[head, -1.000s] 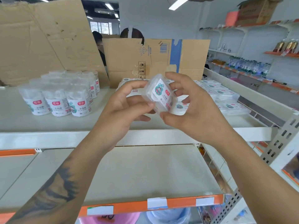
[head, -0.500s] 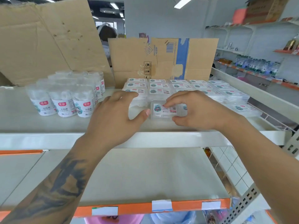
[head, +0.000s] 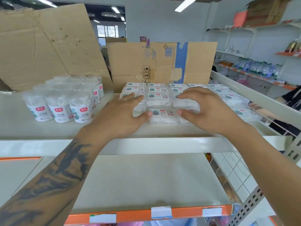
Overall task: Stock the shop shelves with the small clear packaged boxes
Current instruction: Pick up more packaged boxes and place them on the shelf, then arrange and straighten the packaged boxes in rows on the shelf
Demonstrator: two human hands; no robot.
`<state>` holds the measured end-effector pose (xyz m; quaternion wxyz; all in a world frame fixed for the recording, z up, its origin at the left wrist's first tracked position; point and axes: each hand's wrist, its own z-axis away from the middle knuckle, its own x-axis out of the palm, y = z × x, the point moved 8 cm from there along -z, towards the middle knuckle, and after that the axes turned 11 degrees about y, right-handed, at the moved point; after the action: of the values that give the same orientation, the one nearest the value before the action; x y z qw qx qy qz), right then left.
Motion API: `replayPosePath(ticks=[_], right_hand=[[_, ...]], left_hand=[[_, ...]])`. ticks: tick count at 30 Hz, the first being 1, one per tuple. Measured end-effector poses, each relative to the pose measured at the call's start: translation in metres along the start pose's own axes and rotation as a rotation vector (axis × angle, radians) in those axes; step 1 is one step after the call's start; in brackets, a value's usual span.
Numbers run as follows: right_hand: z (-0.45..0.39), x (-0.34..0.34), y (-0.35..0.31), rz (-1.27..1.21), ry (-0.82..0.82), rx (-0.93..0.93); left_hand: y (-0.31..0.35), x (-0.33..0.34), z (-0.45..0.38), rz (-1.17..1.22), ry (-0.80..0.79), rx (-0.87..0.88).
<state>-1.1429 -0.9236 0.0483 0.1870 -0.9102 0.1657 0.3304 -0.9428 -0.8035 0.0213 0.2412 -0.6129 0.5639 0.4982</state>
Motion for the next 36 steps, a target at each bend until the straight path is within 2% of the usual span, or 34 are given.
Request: replayPosePath(ticks=[1,6,16,20,25,31,36], right_hand=[[0.0,-0.002,0.007,0.043,-0.014,0.033],[0.01,0.011,0.032,0.176,-0.28,0.176],[0.018,0.017,0.022,0.235,-0.349,0.188],[0.018,0.02,0.025,0.223,-0.353,0.22],[0.024,0.009,0.013,0.152,-0.22,0.184],[0.067,-0.009,-0.032,0.137,0.106,0.02],[0.125,0.001,-0.079,0.133,0.218,-0.008]], left_hand=[[0.001,0.001,-0.001,-0.009,-0.004,-0.002],[0.007,0.008,-0.003,-0.051,-0.005,-0.015],[0.007,0.015,-0.004,-0.165,0.023,-0.051],[0.015,0.009,-0.002,-0.134,0.071,-0.059],[0.031,0.0,0.025,-0.086,0.189,-0.044],[0.034,-0.003,0.078,-0.09,0.285,-0.054],[0.022,-0.003,0.15,-0.105,0.296,-0.024]])
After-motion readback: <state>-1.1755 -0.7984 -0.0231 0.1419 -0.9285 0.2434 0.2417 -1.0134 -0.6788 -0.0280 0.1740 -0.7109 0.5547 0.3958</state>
